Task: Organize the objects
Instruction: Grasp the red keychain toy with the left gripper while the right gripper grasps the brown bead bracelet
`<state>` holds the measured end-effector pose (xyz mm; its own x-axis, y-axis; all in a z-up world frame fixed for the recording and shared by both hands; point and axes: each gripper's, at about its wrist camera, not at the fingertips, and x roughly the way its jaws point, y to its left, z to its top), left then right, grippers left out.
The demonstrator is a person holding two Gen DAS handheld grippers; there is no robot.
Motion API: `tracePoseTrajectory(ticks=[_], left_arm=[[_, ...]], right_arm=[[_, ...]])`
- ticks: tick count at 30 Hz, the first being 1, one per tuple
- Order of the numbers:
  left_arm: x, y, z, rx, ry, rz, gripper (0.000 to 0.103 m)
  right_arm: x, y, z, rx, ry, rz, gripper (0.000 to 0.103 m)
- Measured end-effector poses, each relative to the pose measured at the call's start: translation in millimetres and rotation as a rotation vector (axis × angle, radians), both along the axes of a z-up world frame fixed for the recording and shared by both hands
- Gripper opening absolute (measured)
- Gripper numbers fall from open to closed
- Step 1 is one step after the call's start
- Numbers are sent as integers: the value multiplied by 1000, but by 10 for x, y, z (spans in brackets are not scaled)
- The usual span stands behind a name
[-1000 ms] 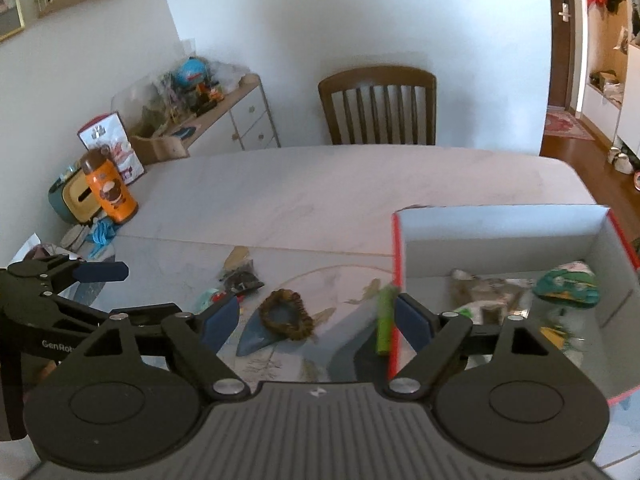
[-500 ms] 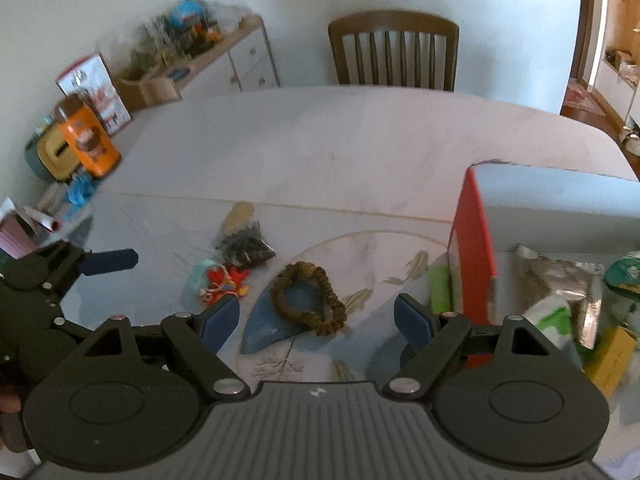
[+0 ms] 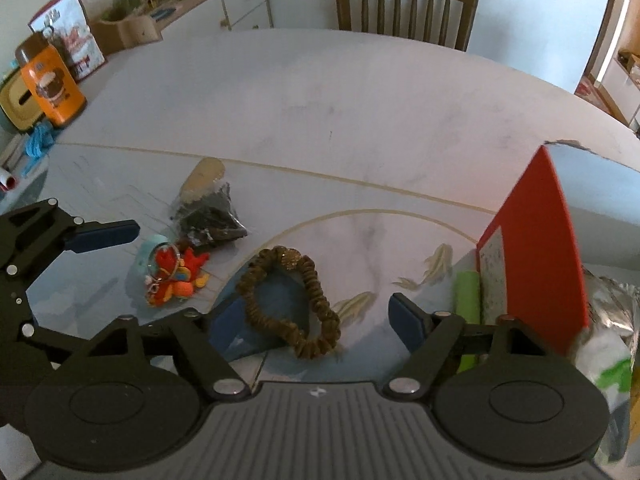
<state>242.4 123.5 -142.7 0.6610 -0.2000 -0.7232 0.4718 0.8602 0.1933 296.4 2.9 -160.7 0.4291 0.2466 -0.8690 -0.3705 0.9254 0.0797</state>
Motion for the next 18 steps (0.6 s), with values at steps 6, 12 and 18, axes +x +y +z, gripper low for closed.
tracePoseTrajectory(ticks=[6,12,18], left_arm=[[63,-110,-62,68,-26,-62,53],[72,-120,-124,100,-31,-81,45],[65,-121,-151,115,-43,-88,38]], right_arm=[[107,44,-77,-19,13,6,59],[139,133,-100,-42,9,41,48],[159,186,-166,-54,19,60,34]])
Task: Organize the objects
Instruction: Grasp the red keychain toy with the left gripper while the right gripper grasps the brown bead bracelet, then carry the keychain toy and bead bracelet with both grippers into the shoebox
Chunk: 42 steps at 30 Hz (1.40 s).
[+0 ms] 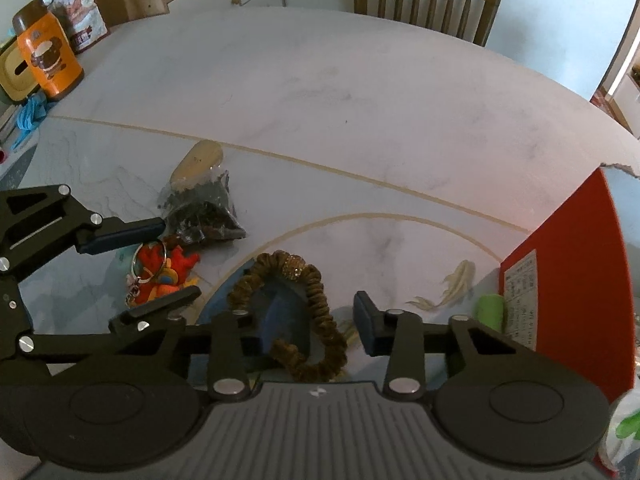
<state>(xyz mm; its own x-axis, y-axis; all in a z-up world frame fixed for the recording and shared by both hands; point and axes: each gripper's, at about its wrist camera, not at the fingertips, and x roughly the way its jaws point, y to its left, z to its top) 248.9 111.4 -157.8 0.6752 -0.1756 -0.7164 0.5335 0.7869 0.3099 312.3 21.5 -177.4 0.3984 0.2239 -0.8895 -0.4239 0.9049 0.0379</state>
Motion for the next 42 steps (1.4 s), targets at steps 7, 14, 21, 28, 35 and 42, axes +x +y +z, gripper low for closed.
tracePoseTrajectory(ticks=[7,14,21,28,35,42], left_arm=[[5,2,22,-17,3,22,32],[24,8,55,-45,31,32,26],[-135,-34,60,-70,72,29,26],[-301,-67,143,-115,104,44,26],[-395,-153,386,-158,110,61,26],[-489,-408,773,-207,94,53,26]], right_arm=[[-53,16,-3,-24,-24,2,14],[-165,-82,64,27,-18,-11,8],[-420,-253,322,105,-22,-26,8],[-708,-472,641,172,-40,-47,8],[-899,-789,985,212,-82,-77,8],[-1031,-1212,1274,226,-145,-100,8]])
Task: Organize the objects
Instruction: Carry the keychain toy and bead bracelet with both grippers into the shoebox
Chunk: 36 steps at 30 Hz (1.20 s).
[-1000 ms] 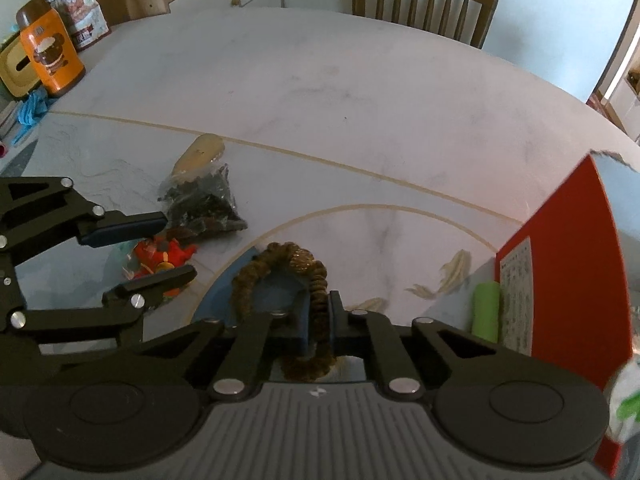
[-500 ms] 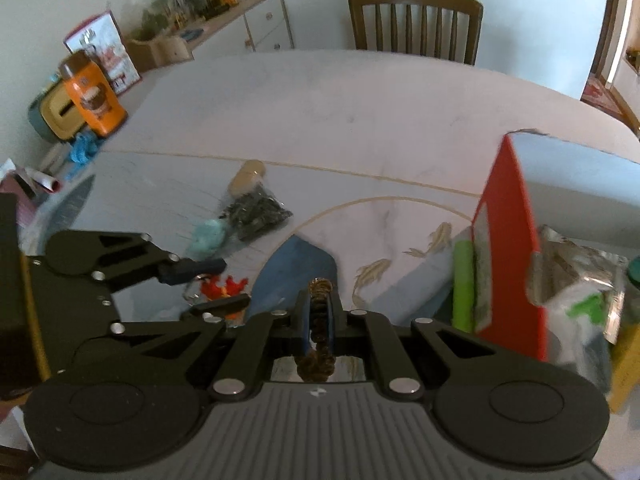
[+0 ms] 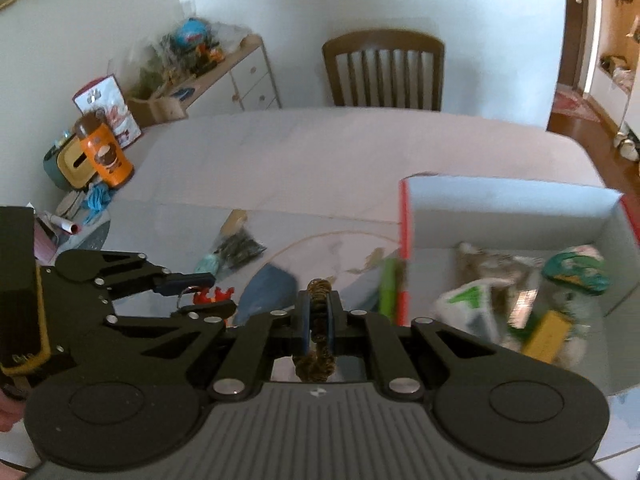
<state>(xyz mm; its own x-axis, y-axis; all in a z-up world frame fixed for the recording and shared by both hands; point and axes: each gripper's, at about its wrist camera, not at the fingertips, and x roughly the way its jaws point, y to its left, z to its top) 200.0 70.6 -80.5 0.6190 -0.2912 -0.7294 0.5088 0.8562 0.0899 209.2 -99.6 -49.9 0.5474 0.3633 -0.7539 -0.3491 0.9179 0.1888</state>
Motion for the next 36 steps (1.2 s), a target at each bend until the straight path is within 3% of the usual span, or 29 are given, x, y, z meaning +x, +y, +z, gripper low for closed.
tracePoseTrajectory(ticks=[16,27,36], left_arm=[[-12,-1028,515,-31,-47,-48,26],[79,-1723,554,-15,-52,-92,26],[207,-2202,440,-10,-11,-122,26]], right_arm=[[-100,-1268,249,-12,-90,-102,8],[88,-2009,175,-21,-100,-168,8],[221,-2312,-6,-43,-65,-171,8]])
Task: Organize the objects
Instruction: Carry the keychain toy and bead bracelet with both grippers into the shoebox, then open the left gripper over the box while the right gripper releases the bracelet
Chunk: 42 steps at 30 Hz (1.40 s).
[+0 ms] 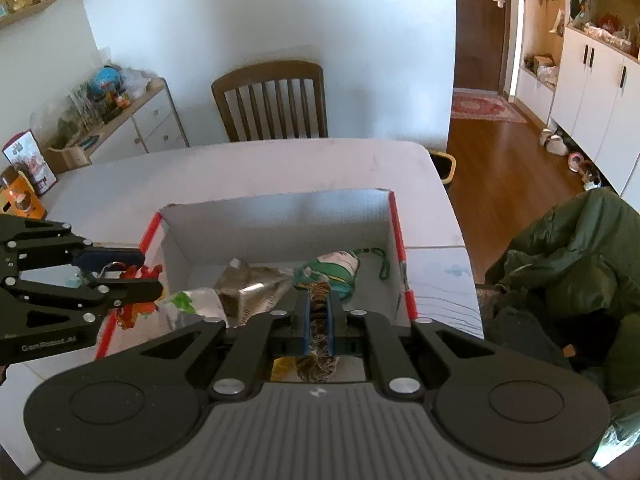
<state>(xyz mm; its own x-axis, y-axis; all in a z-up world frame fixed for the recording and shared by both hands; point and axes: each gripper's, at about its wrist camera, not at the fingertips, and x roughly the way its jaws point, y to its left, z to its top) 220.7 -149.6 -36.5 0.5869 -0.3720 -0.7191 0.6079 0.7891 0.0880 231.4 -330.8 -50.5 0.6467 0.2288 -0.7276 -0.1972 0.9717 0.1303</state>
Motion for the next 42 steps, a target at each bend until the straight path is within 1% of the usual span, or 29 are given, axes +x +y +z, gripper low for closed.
tracePoseTrajectory(ticks=[6,12,17,26,31,36,42], left_arm=[[134,-232,-124,23,22,-15,26],[300,-417,-310,52,53,-11,26],[423,-526,-446,82,66,-4,26],[624,-670,-651,121,93,8,26],[701,-731,-736,133,117,17,26],[789,-757,-821,142,157,29,26],[835,-764,-890,152,190,34,26]], right_arm=[[65,-81,-156,-9,29,19,8],[125,-109,-335,11,70,35,8],[143,-89,-441,26,114,82,8],[251,16,-681,-18,176,139,8],[287,81,-800,-76,185,164,8],[328,60,-862,-84,199,158,8],[326,35,-855,-79,195,157,8]])
